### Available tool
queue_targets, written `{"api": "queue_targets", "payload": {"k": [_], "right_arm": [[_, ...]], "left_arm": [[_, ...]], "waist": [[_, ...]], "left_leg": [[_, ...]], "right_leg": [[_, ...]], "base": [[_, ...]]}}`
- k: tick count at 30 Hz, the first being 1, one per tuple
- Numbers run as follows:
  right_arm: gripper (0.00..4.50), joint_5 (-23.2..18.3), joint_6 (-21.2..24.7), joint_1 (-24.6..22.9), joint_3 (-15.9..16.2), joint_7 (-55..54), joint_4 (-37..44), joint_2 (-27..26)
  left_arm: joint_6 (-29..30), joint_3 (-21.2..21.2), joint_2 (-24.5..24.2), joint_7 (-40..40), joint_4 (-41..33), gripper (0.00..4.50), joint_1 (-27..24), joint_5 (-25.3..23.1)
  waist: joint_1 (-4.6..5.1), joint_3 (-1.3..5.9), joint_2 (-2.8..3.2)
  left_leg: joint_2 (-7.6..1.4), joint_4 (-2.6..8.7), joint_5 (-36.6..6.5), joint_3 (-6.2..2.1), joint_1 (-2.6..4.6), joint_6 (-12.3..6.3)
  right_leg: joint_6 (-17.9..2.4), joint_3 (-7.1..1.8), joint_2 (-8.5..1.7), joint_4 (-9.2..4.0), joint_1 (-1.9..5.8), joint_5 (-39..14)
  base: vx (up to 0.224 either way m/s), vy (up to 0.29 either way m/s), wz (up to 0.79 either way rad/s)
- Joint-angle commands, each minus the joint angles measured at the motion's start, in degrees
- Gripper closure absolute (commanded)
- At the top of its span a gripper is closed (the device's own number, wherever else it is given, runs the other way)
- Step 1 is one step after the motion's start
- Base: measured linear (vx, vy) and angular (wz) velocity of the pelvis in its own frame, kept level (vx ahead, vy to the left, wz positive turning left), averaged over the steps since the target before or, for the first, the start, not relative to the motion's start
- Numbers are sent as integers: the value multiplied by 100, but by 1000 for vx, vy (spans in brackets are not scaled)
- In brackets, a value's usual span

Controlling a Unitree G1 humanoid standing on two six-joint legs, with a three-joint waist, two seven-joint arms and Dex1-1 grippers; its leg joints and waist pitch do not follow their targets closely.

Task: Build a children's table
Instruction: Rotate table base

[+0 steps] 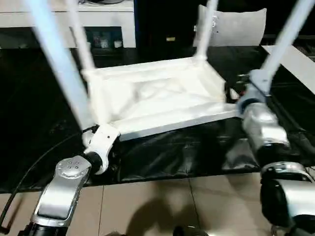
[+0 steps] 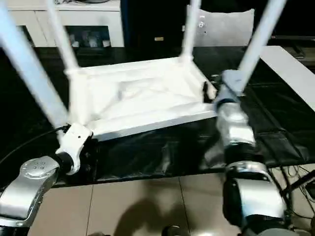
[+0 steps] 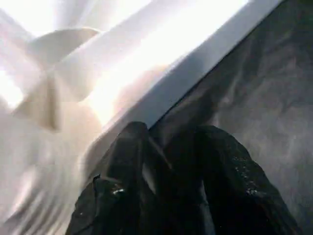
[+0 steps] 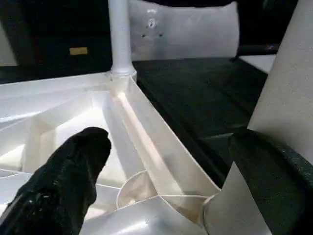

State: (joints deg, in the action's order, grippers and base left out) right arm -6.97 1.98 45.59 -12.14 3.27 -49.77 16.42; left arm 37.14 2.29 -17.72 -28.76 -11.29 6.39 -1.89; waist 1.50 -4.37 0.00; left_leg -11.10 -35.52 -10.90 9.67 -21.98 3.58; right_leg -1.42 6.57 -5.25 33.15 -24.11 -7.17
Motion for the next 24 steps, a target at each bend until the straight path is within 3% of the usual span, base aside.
{"api": "queue_targets", "payload": {"k": [1, 3, 4, 9, 12, 16, 20, 22, 24], "right_arm": [[0, -53, 14, -131, 17, 194, 223, -49], [0, -364, 274, -608, 229, 905, 984, -251], [0, -365, 276, -611, 230, 908, 988, -252], [0, -661, 872, -1412, 590, 1369, 2244, -399], [0, -643, 1258, -1955, 940, 1677, 2906, -360], [0, -726, 1593, -2450, 1291, 2089, 3642, -300], [0, -888, 1846, -2731, 1482, 2259, 4146, -290], [0, -919, 1992, -2883, 1584, 2273, 4398, -302], [0, -877, 2101, -2985, 1624, 2207, 4559, -331]], "left_arm": [[-155, -123, 45, 148, -53, 232, -59, 62], [-343, -449, 226, 554, -5, 232, -69, 106], [-344, -450, 227, 555, -5, 232, -70, 106], [-737, -829, 284, 710, 3, 232, -94, 283], [-778, -929, 296, 771, -76, 232, -168, 325], [-530, -801, 379, 579, -563, 232, -590, 550], [-413, -882, 537, 962, -844, 232, -867, 418], [-374, -967, 707, 1417, -1044, 232, -1053, 164], [-433, -1044, 871, 1769, -1202, 232, -1161, 9]], "waist": [[36, 519, 19], [60, 508, 31], [81, 495, 20], [129, 477, 28], [119, 458, 62], [142, 450, 55], [153, 433, 61], [173, 381, 111], [194, 362, 96]], "left_leg": [[-117, 371, -1336, -6, 29, -406], [-127, 372, -1477, -14, 36, -413], [-124, 388, -1565, -21, 18, -417], [-138, 397, -1802, -50, 63, -313], [-145, 415, -1972, -74, 81, -245], [-176, 435, -2059, -91, 57, -208], [-161, 422, -2161, -81, 77, -218], [-144, 427, -2371, -102, 97, -189], [-146, 422, -2431, -99, 109, -168]], "right_leg": [[-906, -221, -215, -350, 350, -1891], [-826, -209, -223, -392, 344, -2121], [-747, -190, -208, -428, 349, -2315], [-572, -152, -206, -493, 308, -2766], [-433, -139, -202, -531, 291, -2988], [-455, -164, -224, -529, 296, -2951], [-379, -153, -207, -566, 251, -3152], [-185, -108, -179, -627, 222, -3438], [-111, -86, -167, -671, 214, -3502]], "base": [[0, 0, 0], [0, 0, 0], [0, 0, 0], [0, 0, 0], [0, 0, 0], [0, 0, 0], [0, 0, 0], [0, 0, 0], [0, 0, 0]]}}
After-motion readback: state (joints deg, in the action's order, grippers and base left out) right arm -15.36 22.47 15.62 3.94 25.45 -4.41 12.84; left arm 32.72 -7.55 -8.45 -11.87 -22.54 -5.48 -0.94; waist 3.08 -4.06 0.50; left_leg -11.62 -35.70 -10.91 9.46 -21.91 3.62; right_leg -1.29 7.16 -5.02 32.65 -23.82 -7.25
